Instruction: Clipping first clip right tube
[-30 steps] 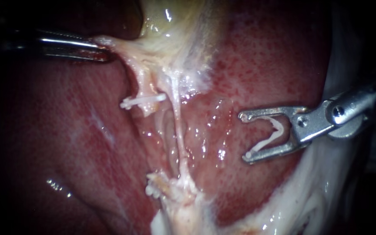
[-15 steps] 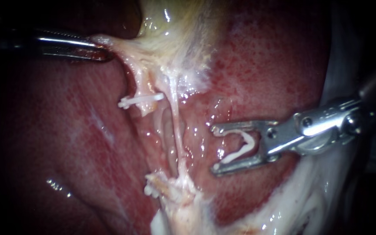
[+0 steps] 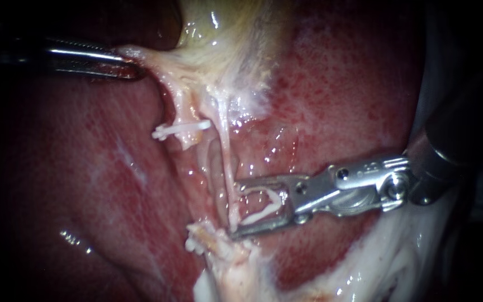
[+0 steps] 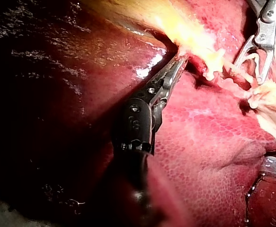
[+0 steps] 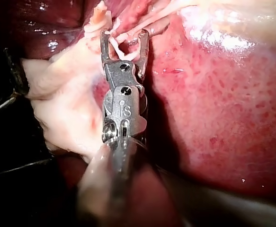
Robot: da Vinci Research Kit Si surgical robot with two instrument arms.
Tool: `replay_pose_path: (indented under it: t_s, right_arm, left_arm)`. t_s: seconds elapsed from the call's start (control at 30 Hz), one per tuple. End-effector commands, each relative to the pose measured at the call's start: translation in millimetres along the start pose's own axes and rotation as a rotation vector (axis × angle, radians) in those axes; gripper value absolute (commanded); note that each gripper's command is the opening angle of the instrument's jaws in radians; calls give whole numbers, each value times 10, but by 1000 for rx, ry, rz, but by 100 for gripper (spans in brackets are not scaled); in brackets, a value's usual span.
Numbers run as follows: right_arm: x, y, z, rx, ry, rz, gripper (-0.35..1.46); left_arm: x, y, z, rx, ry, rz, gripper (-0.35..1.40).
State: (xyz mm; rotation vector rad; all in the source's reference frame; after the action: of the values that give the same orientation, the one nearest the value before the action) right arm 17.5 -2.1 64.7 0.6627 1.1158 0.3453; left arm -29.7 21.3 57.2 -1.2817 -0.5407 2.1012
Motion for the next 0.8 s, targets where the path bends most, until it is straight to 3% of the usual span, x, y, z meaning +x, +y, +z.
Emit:
replay_pose_path:
  t_s: [0.03,0.13,0.37,0.8]
  right_arm:
    - [0,1,2,2,6,3,49]
    - [3,2,9,31,34,43,49]
    - [11,1,16,151,147,161,49]
    - [39,-15,10,322,290,299,48]
  left_arm:
    - [0,0,0,0,0,0,-35]
    - [0,0,0,0,0,0,-35]
    - [0,-1,0,0,0,0,-35]
    - [0,-1,1,0,0,0,-35]
